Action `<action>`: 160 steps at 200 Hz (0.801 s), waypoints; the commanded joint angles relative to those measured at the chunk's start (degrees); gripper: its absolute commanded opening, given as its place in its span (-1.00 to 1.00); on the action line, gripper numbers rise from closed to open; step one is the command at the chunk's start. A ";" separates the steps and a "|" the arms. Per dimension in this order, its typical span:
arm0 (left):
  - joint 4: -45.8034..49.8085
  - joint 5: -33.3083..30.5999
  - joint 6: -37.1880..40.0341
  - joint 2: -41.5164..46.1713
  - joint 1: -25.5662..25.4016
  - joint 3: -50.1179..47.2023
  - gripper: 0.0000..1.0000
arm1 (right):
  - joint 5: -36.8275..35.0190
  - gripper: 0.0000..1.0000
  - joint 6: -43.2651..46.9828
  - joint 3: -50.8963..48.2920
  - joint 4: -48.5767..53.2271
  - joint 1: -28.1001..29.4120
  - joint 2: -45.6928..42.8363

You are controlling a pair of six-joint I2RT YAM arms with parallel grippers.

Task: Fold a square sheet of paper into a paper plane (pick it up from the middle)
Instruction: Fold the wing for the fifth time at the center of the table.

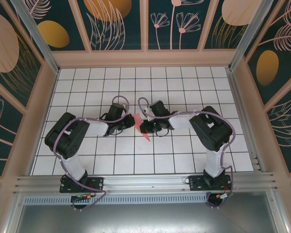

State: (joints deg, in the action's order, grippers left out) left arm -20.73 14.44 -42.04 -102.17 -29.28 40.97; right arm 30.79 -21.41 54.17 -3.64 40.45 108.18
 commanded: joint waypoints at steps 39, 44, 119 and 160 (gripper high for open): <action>6.14 -4.68 1.24 -3.60 0.10 1.26 -1.00 | -1.60 -1.00 -0.16 -16.11 5.96 2.00 -11.49; 6.34 -4.68 1.26 -3.52 0.10 1.45 -1.00 | -2.12 -1.00 -0.28 -16.64 6.22 2.00 -12.28; 12.66 -5.71 -0.18 6.26 -0.92 6.81 -0.46 | -22.53 -0.66 -8.07 -13.76 4.29 0.70 -24.40; 22.57 -14.12 -2.09 9.42 -4.54 10.91 0.27 | -26.27 -0.02 -11.10 -13.12 1.42 -2.27 -23.71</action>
State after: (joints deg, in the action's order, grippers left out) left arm -6.15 6.94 -43.18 -94.89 -31.40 48.77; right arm 9.32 -29.56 39.88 -0.30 39.90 84.44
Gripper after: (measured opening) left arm 0.560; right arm 0.458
